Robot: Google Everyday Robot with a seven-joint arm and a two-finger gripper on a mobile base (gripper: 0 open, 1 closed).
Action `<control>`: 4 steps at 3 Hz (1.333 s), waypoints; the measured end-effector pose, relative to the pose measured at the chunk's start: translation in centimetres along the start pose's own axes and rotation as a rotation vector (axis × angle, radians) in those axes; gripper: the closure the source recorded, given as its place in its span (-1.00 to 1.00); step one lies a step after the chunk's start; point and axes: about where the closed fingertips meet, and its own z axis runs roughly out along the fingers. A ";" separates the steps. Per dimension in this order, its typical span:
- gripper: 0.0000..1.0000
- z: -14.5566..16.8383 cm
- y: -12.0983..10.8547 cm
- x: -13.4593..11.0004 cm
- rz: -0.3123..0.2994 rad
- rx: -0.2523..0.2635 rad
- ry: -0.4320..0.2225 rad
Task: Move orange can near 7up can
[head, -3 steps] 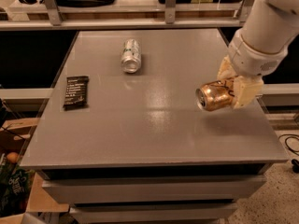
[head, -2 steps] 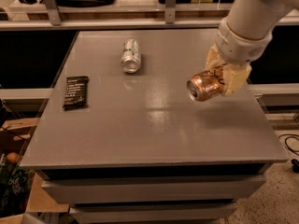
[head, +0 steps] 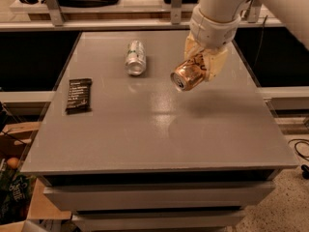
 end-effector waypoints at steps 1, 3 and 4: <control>1.00 2.4 -6.8 -1.5 -0.064 0.028 -0.015; 1.00 3.8 -9.4 -1.7 -0.100 0.030 -0.021; 1.00 4.9 -11.0 -1.9 -0.119 0.028 -0.035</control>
Offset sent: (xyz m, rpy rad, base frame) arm 0.0630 0.0764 -0.0131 0.0177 0.0027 0.0697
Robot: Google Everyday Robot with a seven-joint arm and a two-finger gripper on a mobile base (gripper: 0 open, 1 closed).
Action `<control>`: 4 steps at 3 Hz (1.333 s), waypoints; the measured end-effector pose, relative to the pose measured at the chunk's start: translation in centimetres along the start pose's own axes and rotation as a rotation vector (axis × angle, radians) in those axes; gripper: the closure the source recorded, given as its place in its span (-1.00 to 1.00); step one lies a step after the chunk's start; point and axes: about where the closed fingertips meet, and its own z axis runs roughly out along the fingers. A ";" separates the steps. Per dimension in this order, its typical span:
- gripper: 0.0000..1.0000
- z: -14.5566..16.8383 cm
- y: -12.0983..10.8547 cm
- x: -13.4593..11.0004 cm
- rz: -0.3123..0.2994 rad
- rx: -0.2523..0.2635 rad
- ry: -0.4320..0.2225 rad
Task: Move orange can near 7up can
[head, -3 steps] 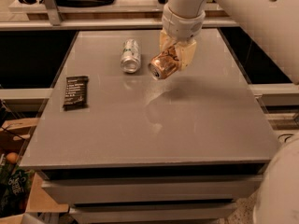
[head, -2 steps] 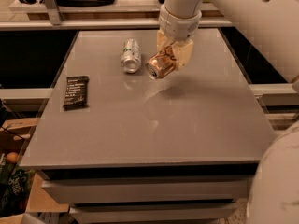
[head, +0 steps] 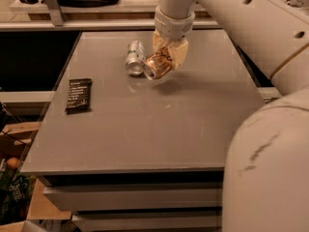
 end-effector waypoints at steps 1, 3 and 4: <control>1.00 1.1 -0.8 0.3 0.010 -0.002 -0.001; 0.65 2.5 -0.4 1.0 0.059 -0.016 -0.015; 0.19 2.8 -0.5 1.0 0.069 -0.018 -0.028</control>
Offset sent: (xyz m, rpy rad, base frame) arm 0.0113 -0.0062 -0.0250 -0.0061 0.0441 -0.0578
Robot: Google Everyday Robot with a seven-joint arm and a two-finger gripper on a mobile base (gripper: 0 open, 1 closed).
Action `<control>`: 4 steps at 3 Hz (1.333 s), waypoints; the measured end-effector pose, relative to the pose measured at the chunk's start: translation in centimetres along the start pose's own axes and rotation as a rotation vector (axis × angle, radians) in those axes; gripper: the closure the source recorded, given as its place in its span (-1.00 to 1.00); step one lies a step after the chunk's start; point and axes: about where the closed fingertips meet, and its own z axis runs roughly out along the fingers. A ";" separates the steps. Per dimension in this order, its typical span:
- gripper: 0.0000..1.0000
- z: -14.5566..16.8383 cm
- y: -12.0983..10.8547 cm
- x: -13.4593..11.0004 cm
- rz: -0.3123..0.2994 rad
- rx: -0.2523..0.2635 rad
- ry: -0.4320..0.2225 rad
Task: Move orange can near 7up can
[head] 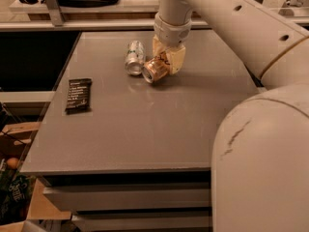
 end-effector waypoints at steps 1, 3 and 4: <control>-0.28 0.2 -0.2 0.0 0.004 0.000 -0.012; -1.00 0.6 -0.6 -0.2 -0.004 -0.005 -0.030; -1.00 0.3 -0.6 -0.4 -0.013 0.004 -0.024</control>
Offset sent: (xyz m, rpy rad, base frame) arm -0.0003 0.0001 0.0013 0.0114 0.0366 0.0042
